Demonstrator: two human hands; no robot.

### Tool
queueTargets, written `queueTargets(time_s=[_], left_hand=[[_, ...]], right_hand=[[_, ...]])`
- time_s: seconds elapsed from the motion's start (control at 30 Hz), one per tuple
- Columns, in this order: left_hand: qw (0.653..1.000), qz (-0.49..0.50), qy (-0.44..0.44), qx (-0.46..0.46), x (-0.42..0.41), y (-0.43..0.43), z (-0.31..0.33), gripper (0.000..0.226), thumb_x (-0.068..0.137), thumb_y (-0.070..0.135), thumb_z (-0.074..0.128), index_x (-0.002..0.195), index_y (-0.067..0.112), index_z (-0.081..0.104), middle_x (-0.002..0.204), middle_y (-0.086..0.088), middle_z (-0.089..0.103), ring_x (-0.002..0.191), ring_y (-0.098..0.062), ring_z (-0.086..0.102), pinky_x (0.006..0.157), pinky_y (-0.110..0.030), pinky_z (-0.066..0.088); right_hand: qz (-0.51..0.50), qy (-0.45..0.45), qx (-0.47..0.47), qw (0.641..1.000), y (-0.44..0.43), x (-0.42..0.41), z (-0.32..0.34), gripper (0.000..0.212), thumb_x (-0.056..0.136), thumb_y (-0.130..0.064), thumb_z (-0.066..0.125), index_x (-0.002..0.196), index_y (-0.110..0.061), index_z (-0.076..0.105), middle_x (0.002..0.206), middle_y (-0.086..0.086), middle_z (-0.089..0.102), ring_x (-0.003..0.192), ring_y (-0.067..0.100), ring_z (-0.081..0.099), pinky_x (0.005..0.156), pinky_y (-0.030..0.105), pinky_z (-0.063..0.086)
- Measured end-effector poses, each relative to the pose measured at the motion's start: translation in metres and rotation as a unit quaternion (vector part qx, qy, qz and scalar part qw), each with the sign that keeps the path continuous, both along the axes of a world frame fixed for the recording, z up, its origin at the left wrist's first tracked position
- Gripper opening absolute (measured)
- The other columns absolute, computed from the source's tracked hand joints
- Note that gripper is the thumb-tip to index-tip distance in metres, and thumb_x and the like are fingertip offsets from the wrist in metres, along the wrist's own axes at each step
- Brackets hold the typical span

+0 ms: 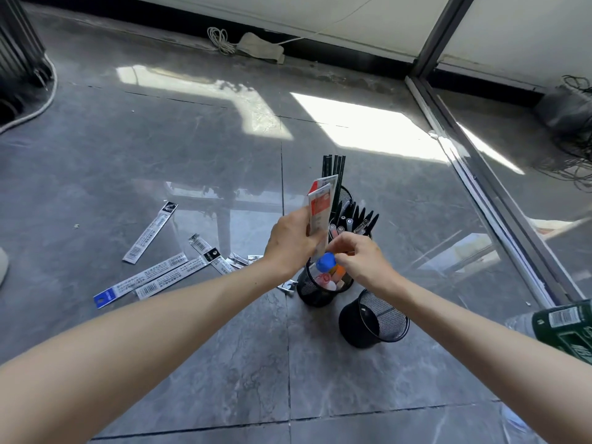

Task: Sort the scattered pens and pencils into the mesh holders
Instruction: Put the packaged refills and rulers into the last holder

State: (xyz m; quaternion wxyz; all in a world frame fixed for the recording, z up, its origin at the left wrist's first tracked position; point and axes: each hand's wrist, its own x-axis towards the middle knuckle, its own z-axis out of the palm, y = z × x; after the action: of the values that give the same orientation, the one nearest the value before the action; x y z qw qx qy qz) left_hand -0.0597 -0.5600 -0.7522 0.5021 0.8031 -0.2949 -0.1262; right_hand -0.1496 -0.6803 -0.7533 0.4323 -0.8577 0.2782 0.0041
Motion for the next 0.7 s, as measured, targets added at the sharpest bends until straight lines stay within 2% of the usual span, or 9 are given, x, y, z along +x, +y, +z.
queueTargets(time_s=[0.13, 0.23, 0.3, 0.43, 0.5, 0.6, 0.7], left_hand=[[0.999, -0.036, 0.008, 0.02, 0.002, -0.005, -0.003, 0.012, 0.083, 0.02, 0.062, 0.077, 0.026, 0.054, 0.074, -0.003, 0.066, 0.07, -0.024, 0.064, 0.064, -0.037, 0.053], [0.998, -0.038, 0.005, 0.047, 0.004, -0.007, -0.014, 0.008, 0.085, 0.021, 0.059, 0.079, 0.015, 0.057, 0.075, -0.01, 0.066, 0.07, -0.029, 0.063, 0.064, -0.042, 0.053], [0.996, -0.052, -0.018, 0.064, 0.001, -0.009, -0.02, 0.009, 0.086, 0.021, 0.057, 0.083, 0.012, 0.057, 0.075, -0.012, 0.063, 0.07, -0.031, 0.06, 0.063, -0.043, 0.052], [0.992, -0.046, -0.077, 0.091, -0.005, -0.014, -0.03, 0.008, 0.088, 0.022, 0.055, 0.088, 0.014, 0.052, 0.076, -0.005, 0.055, 0.071, -0.03, 0.056, 0.057, -0.035, 0.044], [0.988, -0.045, -0.083, 0.12, -0.005, -0.014, -0.034, 0.013, 0.091, 0.027, 0.053, 0.091, 0.014, 0.053, 0.077, -0.003, 0.053, 0.072, -0.029, 0.056, 0.056, -0.033, 0.039], [0.987, -0.05, -0.055, 0.143, -0.007, -0.011, -0.037, 0.024, 0.089, 0.029, 0.059, 0.107, 0.015, 0.053, 0.09, -0.003, 0.046, 0.082, -0.028, 0.054, 0.065, -0.033, 0.042], [0.995, -0.035, -0.033, 0.087, -0.005, -0.007, -0.039, 0.039, 0.084, 0.028, 0.066, 0.116, 0.017, 0.047, 0.101, -0.001, 0.046, 0.088, -0.02, 0.053, 0.074, -0.037, 0.047]], right_hand=[[-0.018, -0.003, -0.003, 1.0, 0.002, -0.001, 0.001, 0.025, 0.076, 0.007, 0.046, 0.073, -0.014, 0.059, 0.075, 0.008, 0.065, 0.053, 0.023, 0.063, 0.05, 0.024, 0.049], [-0.025, -0.002, -0.015, 1.0, 0.001, -0.003, 0.003, 0.022, 0.077, 0.008, 0.047, 0.078, -0.007, 0.063, 0.067, 0.005, 0.06, 0.046, 0.009, 0.055, 0.047, 0.011, 0.04], [-0.02, -0.002, -0.019, 1.0, 0.0, -0.005, 0.003, 0.021, 0.079, 0.007, 0.048, 0.083, -0.005, 0.065, 0.065, -0.001, 0.058, 0.046, 0.003, 0.051, 0.045, 0.007, 0.035], [-0.021, -0.022, -0.016, 0.999, 0.0, -0.006, 0.003, 0.018, 0.083, 0.003, 0.052, 0.091, -0.005, 0.066, 0.08, -0.007, 0.06, 0.058, 0.008, 0.058, 0.05, 0.005, 0.04], [-0.013, -0.022, -0.022, 0.999, 0.0, -0.006, 0.003, 0.015, 0.086, -0.001, 0.053, 0.092, -0.005, 0.066, 0.078, -0.011, 0.061, 0.063, 0.015, 0.06, 0.053, 0.007, 0.042], [-0.013, -0.028, -0.025, 0.999, -0.001, -0.005, 0.001, 0.008, 0.087, -0.005, 0.056, 0.087, -0.01, 0.062, 0.072, -0.011, 0.06, 0.063, 0.014, 0.058, 0.054, 0.011, 0.042], [-0.013, -0.038, -0.018, 0.999, -0.001, -0.003, 0.001, 0.004, 0.087, -0.016, 0.06, 0.089, -0.015, 0.063, 0.078, -0.005, 0.063, 0.065, 0.012, 0.058, 0.056, 0.015, 0.045]])
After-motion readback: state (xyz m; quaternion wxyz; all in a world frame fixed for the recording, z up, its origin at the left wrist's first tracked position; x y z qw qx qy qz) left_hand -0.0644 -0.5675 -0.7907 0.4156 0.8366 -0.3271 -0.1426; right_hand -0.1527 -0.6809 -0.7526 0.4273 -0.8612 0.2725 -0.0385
